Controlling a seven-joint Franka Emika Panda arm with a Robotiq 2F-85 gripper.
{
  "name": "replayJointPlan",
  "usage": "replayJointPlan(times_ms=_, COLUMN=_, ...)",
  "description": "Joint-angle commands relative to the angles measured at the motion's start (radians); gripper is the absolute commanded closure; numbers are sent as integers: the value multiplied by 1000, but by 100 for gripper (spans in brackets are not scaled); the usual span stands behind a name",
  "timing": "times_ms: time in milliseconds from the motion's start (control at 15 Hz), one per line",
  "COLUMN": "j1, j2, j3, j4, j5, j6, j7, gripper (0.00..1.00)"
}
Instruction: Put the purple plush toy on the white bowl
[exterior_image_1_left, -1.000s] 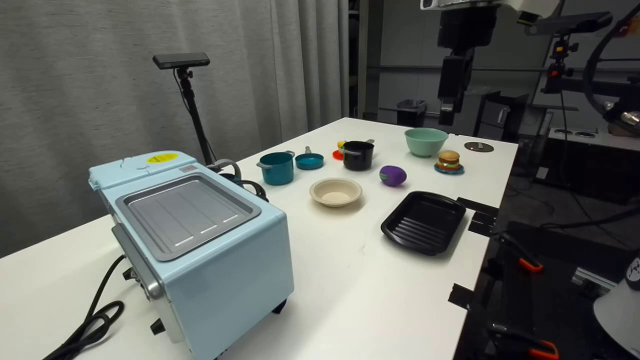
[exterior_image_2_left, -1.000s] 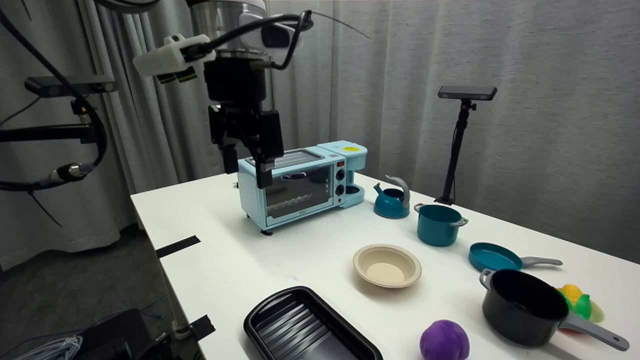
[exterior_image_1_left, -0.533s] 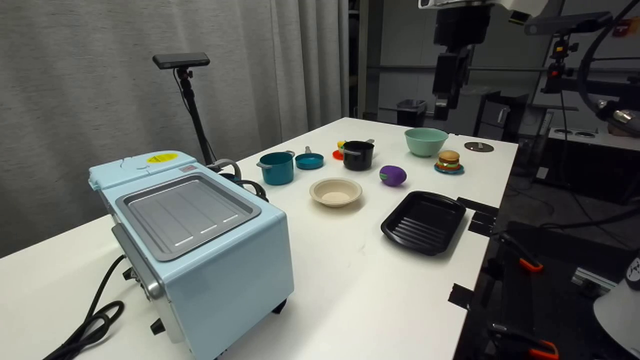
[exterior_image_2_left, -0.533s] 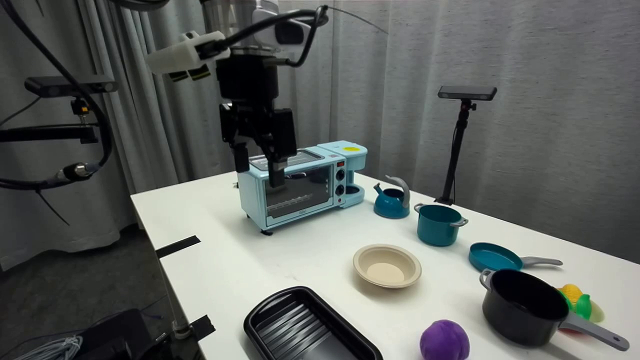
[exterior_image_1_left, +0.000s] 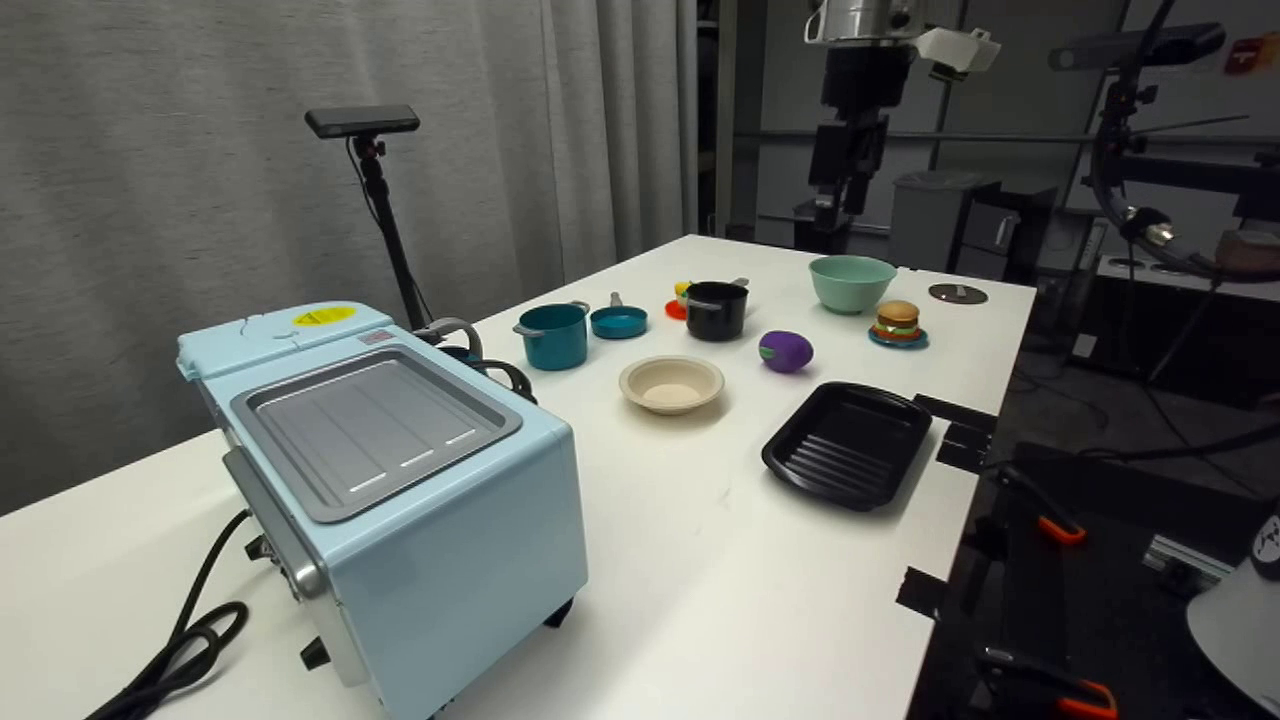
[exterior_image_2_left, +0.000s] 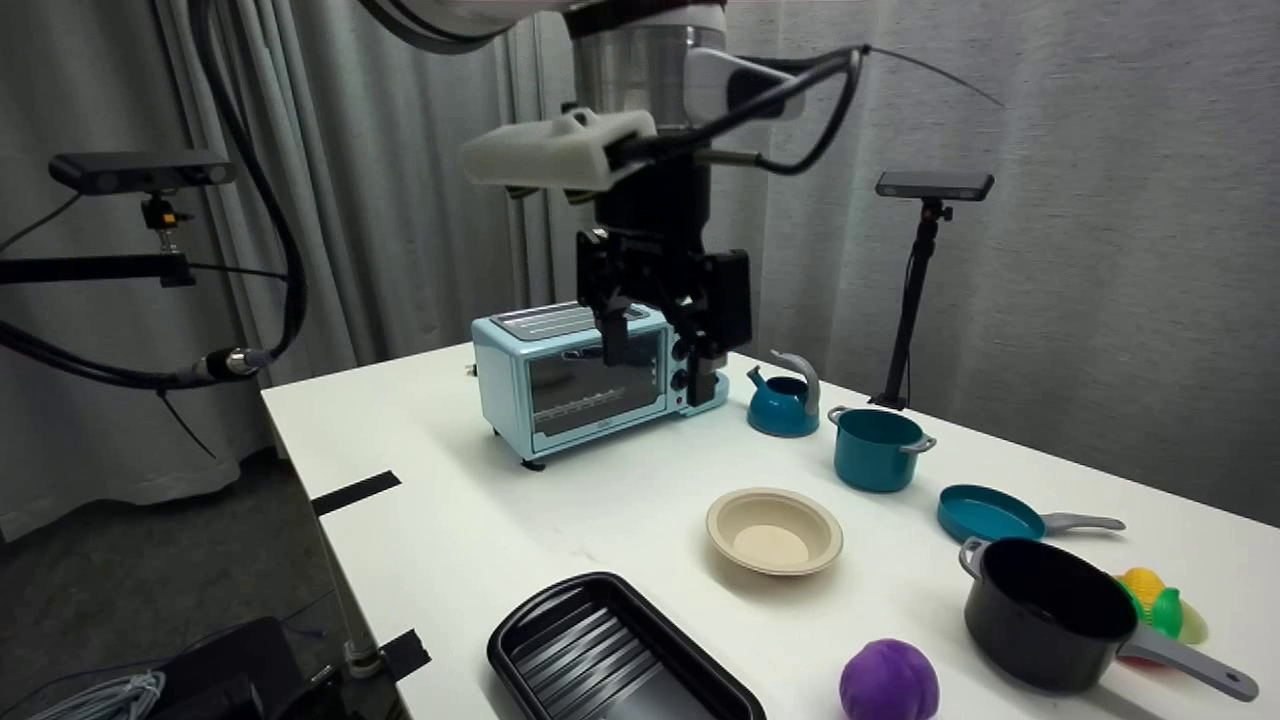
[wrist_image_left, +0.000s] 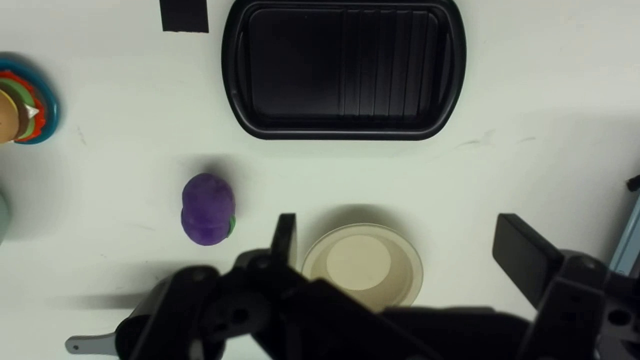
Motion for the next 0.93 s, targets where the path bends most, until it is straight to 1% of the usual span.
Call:
replayJointPlan(times_ms=0, j1=-28, j2=182, j3=-32, j4=103, j5=8, j6=74, j7=-52, gripper=0)
replayJointPlan(times_ms=267, j1=-53, j2=353, j3=-48, j4=159, j5=33, j6=205, j7=-65, gripper=0)
replayJointPlan(times_ms=533, j1=-78, j2=523, j3=-39, j4=226, j5=54, j6=303, j7=-55, gripper=0)
replayJointPlan(times_ms=667, j1=-78, j2=594, j3=-27, j4=238, j5=37, j6=364, j7=-23, gripper=0)
replayJointPlan(times_ms=867, j1=-81, j2=691, j3=-27, j4=275, j5=15, j6=424, j7=0, gripper=0)
